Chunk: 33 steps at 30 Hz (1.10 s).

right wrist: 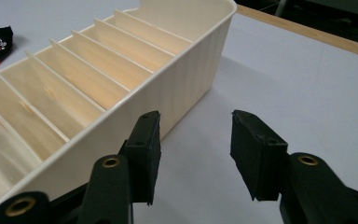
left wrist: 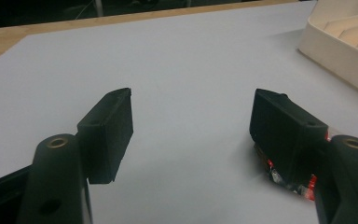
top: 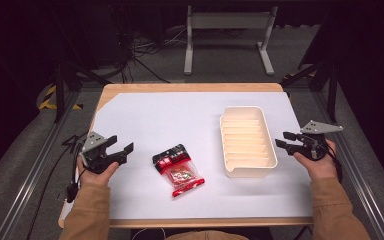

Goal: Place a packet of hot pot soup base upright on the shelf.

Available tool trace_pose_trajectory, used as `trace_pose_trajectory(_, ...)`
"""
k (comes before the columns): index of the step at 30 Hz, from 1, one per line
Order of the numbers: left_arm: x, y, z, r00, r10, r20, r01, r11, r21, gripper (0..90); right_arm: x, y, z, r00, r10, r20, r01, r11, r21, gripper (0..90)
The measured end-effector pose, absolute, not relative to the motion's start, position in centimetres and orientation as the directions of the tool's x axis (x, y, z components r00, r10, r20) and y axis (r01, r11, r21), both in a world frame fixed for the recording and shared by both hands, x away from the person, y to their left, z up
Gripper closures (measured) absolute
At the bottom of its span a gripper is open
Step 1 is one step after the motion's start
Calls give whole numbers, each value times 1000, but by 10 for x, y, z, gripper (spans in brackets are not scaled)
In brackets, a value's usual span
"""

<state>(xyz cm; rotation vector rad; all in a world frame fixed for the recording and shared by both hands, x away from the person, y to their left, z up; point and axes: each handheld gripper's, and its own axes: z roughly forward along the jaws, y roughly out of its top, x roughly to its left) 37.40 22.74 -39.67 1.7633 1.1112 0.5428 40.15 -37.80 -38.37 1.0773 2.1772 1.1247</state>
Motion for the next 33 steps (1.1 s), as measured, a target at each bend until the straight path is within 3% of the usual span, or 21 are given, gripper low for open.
trace_pose_trajectory(19,382,212,-373,546,831,-103,445,-184,876,266,401,-376,-387,-602,798,-30,446,367,817,480)
trace_pose_trajectory(33,389,191,-375,594,797,-105,464,-234,854,257,403,-376,-390,-606,795,-23,444,363,819,443)
